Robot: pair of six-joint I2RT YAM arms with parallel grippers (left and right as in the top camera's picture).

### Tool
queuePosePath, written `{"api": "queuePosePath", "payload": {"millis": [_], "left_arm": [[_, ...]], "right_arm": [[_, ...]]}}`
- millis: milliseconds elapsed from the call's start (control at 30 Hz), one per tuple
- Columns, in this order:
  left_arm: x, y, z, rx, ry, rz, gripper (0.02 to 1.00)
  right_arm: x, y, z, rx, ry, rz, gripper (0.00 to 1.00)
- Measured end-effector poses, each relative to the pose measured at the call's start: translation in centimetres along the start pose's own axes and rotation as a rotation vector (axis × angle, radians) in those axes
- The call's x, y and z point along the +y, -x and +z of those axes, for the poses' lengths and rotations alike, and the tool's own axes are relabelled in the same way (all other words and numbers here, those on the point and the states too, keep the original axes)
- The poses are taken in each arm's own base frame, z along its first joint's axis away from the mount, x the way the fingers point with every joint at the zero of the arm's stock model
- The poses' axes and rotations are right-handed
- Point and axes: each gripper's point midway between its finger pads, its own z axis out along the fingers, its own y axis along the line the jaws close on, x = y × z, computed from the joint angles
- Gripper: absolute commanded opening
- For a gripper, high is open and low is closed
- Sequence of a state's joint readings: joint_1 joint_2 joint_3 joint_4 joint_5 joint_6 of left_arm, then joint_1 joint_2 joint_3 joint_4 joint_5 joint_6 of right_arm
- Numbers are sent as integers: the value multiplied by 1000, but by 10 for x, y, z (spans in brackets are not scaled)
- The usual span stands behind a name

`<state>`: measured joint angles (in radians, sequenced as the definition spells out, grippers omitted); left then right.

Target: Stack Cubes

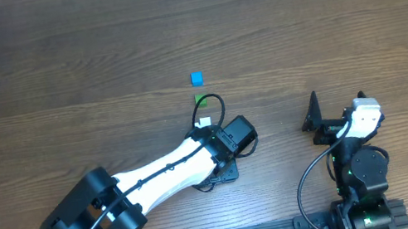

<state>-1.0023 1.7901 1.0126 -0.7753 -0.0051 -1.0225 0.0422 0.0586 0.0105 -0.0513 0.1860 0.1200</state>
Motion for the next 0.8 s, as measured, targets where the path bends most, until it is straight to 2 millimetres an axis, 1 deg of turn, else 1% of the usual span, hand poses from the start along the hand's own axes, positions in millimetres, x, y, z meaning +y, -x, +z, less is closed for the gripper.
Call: {"api": "queuePosePath", "payload": {"millis": [267,433,567,800], "left_arm": [[0,0,0,0,1,2,257],[0,0,0,0,1,4,240],[0,0,0,0,1,4,185],[0,0,0,0,1,4,143]], "right_arm": [[0,0,0,0,0,0,991],[0,0,0,0,0,0,991],[0,0,0,0,0,0,993],[0,0,0,0,0,0,991]]}}
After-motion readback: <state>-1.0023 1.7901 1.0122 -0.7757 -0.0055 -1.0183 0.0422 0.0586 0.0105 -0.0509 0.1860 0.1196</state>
